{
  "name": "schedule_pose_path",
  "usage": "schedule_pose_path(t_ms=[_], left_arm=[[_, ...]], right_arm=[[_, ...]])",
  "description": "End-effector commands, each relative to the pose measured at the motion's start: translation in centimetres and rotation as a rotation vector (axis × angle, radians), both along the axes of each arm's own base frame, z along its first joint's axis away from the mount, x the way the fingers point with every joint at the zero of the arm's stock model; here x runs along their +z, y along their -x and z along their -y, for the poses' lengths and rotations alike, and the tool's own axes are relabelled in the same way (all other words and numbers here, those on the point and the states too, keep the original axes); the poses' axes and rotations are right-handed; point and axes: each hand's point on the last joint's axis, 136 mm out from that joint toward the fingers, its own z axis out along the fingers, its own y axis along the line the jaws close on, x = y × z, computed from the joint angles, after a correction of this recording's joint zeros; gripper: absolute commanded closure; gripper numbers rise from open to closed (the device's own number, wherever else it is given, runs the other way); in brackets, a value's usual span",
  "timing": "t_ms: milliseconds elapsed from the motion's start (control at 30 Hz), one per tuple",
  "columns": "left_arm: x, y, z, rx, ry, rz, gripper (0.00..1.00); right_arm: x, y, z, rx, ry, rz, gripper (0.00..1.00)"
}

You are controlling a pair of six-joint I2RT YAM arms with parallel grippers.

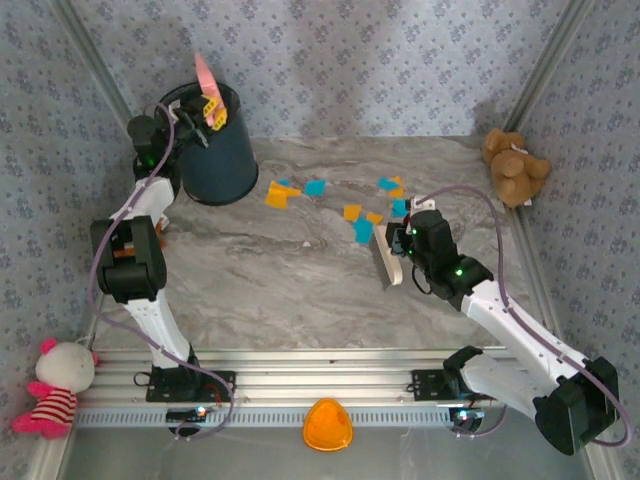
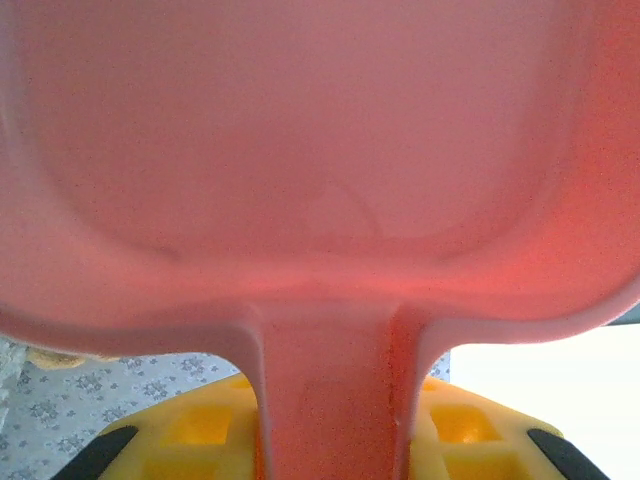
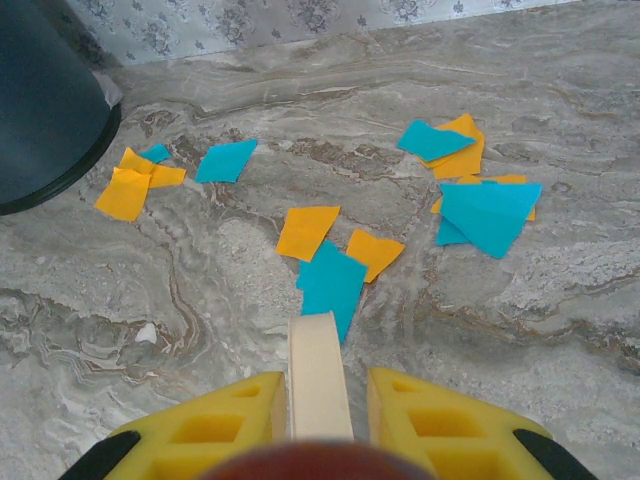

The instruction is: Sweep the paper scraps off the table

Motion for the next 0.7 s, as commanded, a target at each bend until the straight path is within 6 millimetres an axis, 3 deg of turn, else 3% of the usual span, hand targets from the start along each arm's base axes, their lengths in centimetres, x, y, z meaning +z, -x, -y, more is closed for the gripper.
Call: schedule_pose_path(t_ms=[0,300,667], left_arm=[[1.6,0.6,0.1,0.002,-0.046,0.080,1.00],[1.0,2.2,0.8,-0.014,-0.305,0.095,1.00],[0.6,5.7,1.7,-0.073,-0.727,0.154,1.00]], right_arm=[[0.9,0.0,0.0,-0.005,-0.037,0.016,1.00],[1.0,0.2,0.2,-0.006,-0.034,0.015,1.00],[0.7,0.2,0.1,-0.006,-0.039,0.014,1.00]])
